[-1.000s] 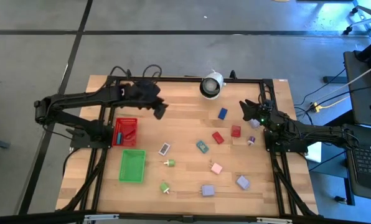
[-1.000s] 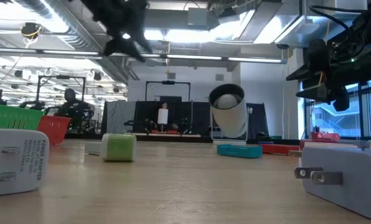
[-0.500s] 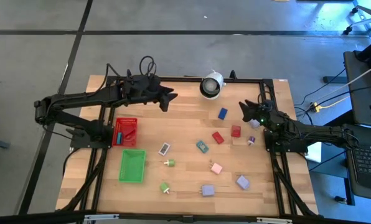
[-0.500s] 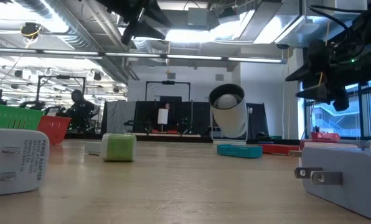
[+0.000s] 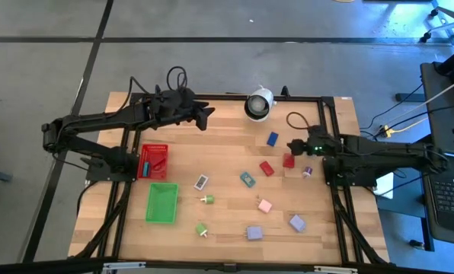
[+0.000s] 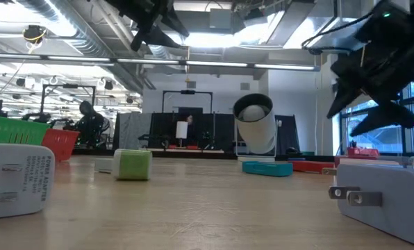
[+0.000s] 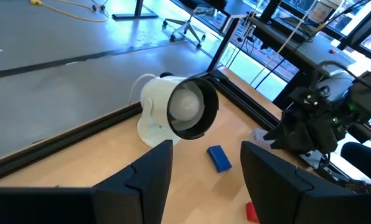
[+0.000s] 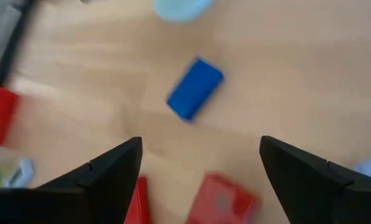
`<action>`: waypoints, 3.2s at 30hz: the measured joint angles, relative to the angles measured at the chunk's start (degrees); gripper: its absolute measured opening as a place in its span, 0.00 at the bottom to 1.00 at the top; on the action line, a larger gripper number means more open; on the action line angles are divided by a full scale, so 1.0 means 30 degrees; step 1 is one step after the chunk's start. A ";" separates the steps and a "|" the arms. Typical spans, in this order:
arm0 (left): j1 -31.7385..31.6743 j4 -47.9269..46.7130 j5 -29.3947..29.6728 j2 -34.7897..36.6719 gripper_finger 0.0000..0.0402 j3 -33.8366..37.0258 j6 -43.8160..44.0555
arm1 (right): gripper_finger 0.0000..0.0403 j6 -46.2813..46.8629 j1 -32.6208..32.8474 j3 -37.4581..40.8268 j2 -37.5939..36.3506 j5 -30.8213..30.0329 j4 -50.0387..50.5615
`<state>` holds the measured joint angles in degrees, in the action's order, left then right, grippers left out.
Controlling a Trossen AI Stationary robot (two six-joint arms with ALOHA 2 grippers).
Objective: Pick & Place Office items
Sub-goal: Put the red charger adapter into the green bin
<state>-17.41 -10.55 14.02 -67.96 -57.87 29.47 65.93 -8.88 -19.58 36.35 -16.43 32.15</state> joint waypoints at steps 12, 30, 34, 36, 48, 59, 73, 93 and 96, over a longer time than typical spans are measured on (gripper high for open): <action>0.0000 -0.1070 -0.0036 0.0000 0.46 0.0087 -0.0048 | 0.82 0.3027 0.0000 -0.3263 0.8451 0.2896 0.1365; 0.0000 -0.3020 0.0000 0.0000 0.46 0.0095 -0.0080 | 0.82 0.2749 0.0000 -0.5393 1.4874 0.5343 0.1701; 0.0000 -0.3386 0.0007 0.0000 0.46 0.0095 -0.0080 | 0.80 0.1773 0.0000 -0.5457 1.5287 0.5331 0.1812; 0.0000 -0.3603 0.0007 0.0000 0.46 0.0095 -0.0080 | 0.77 0.1469 0.0000 -0.5451 1.5325 0.5234 0.1863; 0.0000 -0.3659 0.2983 0.0000 0.46 0.0095 -0.0086 | 0.53 0.0991 0.0000 -0.5638 1.5398 0.4913 0.2436; 0.0000 -0.3552 0.3155 0.0000 0.46 0.0095 -0.0080 | 0.56 -0.1689 -0.0007 -0.8395 1.5449 0.3606 0.2575; 0.0061 -0.1704 0.0429 0.0000 0.46 0.0095 0.2549 | 0.55 -1.0722 0.0000 -1.5529 1.5412 0.1249 0.2707; 0.0777 0.4527 0.0375 -0.0118 0.50 0.0102 -0.0019 | 0.55 -2.4372 0.0525 -2.1368 1.5494 -0.4741 -0.0090; 0.0939 0.5626 0.0349 -0.0481 0.55 0.0102 -0.0010 | 0.55 -2.5784 0.0730 -2.1368 1.5877 -0.4741 -0.0178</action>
<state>-14.59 6.33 15.07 -69.41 -57.56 29.45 -11.42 -6.69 -83.68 83.98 -30.66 31.62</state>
